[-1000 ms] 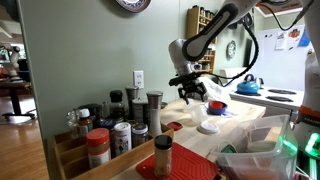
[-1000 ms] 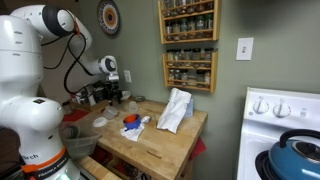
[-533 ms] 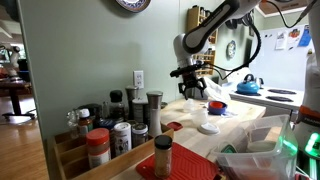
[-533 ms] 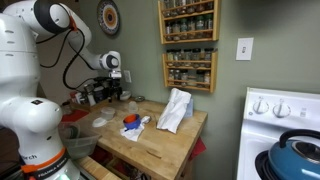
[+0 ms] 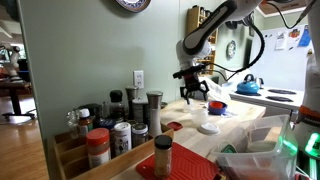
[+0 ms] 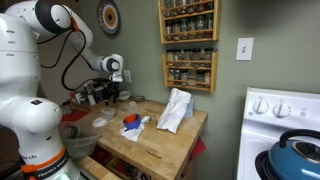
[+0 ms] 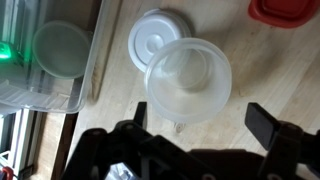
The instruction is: Put the transparent bowl upright and put the lid on it
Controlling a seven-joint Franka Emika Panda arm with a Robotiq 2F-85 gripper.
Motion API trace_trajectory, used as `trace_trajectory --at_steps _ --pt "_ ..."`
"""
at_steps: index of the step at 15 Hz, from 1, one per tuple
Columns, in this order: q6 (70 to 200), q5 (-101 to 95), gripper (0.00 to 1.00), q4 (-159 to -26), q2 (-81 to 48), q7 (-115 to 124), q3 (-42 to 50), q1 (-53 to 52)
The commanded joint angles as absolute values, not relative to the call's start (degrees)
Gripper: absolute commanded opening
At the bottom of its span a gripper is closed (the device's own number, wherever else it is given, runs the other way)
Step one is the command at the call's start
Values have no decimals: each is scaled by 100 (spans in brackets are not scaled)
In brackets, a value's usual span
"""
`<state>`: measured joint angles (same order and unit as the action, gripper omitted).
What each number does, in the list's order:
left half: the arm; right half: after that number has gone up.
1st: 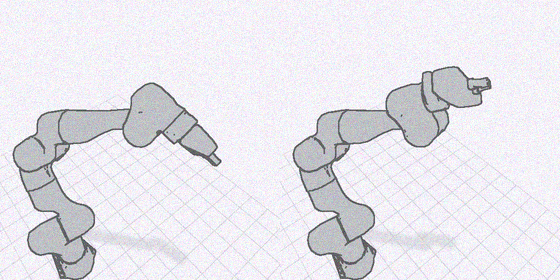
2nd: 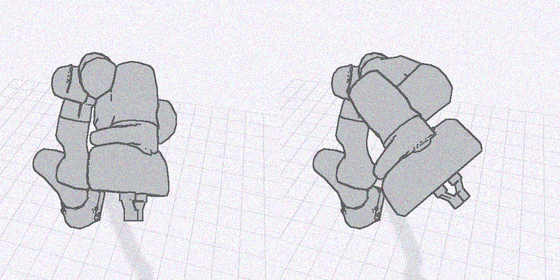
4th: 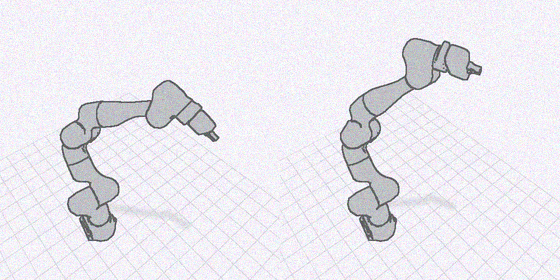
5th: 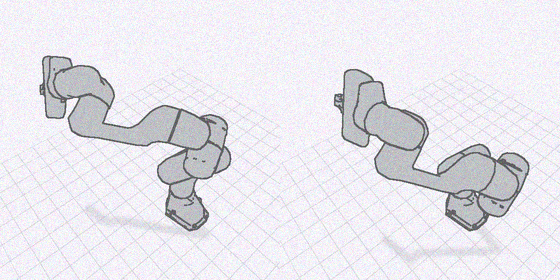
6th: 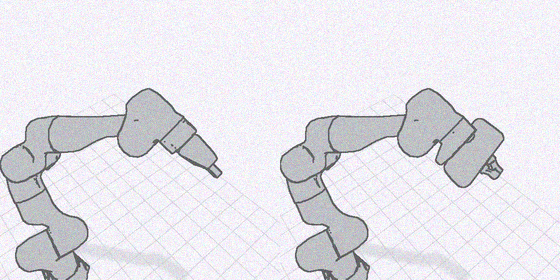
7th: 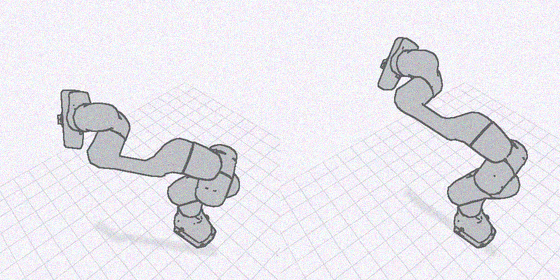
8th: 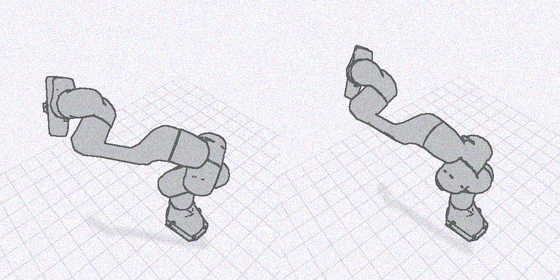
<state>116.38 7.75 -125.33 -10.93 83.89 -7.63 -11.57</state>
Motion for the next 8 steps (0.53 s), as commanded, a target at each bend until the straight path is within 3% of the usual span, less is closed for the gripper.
trace_trajectory --at_steps 1,5,6,8 --pt "12030 1133 100 -12602 -1296 8137 -808 -1148" --pt "12602 1079 99 -12585 -1577 8301 -758 -1213" --pt "12663 1065 74 -12584 -1635 8284 -752 -1218" --pt "12770 1096 70 -12575 -1742 8247 -756 -1220"
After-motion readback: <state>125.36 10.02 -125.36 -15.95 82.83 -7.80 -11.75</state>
